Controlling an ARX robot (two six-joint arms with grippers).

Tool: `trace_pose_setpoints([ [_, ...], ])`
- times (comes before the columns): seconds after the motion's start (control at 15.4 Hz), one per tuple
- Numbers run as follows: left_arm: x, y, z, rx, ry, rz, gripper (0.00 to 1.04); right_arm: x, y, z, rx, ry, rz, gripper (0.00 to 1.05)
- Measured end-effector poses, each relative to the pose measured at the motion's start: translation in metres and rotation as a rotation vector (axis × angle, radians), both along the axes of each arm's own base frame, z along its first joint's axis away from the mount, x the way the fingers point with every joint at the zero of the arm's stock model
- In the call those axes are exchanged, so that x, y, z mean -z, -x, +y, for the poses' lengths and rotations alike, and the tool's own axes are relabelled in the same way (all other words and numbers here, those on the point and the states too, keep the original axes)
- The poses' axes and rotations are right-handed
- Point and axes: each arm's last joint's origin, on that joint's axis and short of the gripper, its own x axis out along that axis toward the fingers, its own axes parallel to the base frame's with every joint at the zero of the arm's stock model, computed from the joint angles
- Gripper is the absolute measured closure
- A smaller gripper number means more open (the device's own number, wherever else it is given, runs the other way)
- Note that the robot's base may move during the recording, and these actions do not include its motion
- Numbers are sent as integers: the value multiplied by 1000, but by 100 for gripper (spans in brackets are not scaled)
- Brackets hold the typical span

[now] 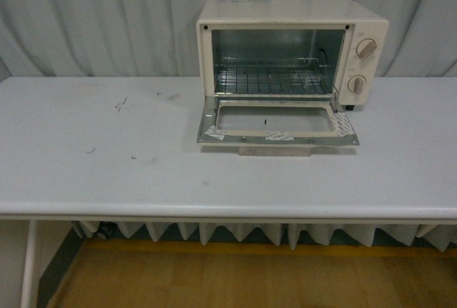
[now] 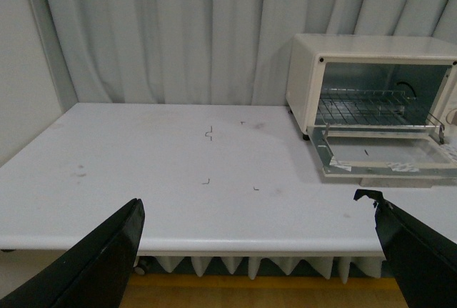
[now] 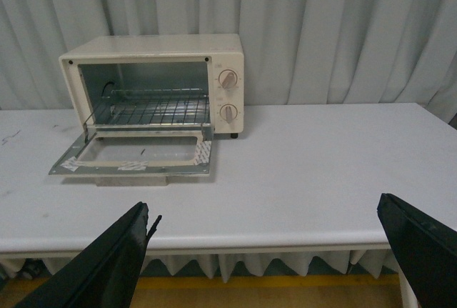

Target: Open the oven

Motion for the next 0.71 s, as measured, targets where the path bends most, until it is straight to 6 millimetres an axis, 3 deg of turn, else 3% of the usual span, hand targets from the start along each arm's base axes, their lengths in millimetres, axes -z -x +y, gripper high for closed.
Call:
trace_pose_setpoints([
  [0.71, 0, 0, 0, 0, 0, 2, 7, 0, 0, 0, 0, 0, 0, 6],
])
